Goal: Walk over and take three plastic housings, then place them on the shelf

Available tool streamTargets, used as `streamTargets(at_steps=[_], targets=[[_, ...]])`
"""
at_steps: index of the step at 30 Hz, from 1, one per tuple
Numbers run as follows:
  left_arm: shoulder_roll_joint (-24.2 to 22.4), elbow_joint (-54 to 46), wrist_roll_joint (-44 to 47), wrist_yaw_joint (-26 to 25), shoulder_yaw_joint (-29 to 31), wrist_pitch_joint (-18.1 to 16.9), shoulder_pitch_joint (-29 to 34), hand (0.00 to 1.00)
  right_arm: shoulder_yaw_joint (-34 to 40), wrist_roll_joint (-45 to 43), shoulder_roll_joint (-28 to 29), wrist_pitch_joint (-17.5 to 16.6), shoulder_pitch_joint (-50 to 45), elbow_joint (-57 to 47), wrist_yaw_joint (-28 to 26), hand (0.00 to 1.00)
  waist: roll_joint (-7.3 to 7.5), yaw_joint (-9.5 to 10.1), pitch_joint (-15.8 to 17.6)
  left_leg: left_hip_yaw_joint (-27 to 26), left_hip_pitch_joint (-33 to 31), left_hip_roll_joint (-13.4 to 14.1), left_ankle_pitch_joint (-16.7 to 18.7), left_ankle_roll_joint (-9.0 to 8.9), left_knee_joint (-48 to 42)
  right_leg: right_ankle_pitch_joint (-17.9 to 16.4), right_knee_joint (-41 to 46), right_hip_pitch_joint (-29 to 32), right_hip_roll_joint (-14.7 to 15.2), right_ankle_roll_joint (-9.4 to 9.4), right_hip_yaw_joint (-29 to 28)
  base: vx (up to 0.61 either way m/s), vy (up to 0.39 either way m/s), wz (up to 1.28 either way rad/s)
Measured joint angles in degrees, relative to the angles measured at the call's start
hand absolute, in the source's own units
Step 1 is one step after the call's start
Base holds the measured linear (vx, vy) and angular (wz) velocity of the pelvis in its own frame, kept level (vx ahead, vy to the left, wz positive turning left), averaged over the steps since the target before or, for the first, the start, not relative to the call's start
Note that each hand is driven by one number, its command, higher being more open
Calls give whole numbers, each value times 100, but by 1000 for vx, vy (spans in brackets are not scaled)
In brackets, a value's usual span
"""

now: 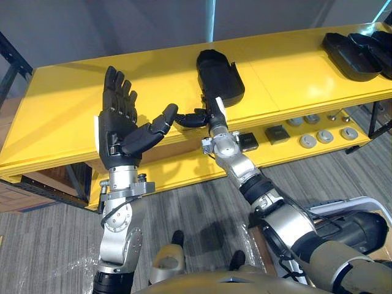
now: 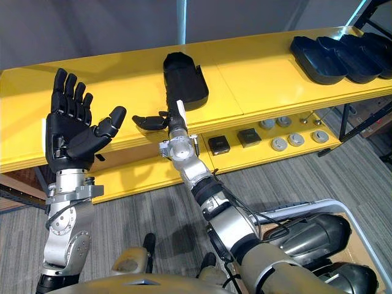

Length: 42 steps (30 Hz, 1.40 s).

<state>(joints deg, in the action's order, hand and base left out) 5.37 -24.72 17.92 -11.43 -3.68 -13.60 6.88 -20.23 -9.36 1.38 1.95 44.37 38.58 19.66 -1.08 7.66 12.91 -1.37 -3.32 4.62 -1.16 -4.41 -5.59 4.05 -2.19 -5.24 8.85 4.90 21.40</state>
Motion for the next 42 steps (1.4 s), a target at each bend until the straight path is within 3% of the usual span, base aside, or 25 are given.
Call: streamTargets(at_steps=[14,20,25,28,34,42], targets=[[0,5,5,79,0,0,1,100,-14,-10,-2,-198,-148,-197,-322,100,-2,-26,33,-48,73,3,-30,-2,111,-1,-2,-1,4,0,-39,1,0,-1],[1,6,-1,108,13,0,77,100,-472,-15,-182,-204,-1107,-2261,-987,100,34,-141,44,-99,93,8,-27,-5,110,1,-11,3,3,2,-90,10,3,-3],[10,5,-26,108,28,-9,311,100,-501,-59,-546,-238,-2300,-4573,-1449,100,206,-314,19,-250,204,21,10,-5,169,-1,-6,9,10,4,-241,4,9,-15],[12,3,-36,77,30,-10,360,100,-333,-310,-797,-231,-3297,-5137,-1779,100,292,-363,-5,-384,287,33,38,-6,211,-3,5,23,11,16,-365,-11,14,-18],[13,-11,-30,-126,145,-9,632,100,-52,-516,-1340,-188,-4279,-5311,-2380,100,305,-582,-12,-527,269,58,16,-18,297,21,25,185,-4,47,-519,-13,4,-14],[14,-11,-42,-244,119,-8,657,100,-35,-511,-1290,-253,-4016,-5041,-1934,100,374,-596,-77,-490,273,48,4,-1,306,24,35,159,1,49,-493,-3,2,1]])
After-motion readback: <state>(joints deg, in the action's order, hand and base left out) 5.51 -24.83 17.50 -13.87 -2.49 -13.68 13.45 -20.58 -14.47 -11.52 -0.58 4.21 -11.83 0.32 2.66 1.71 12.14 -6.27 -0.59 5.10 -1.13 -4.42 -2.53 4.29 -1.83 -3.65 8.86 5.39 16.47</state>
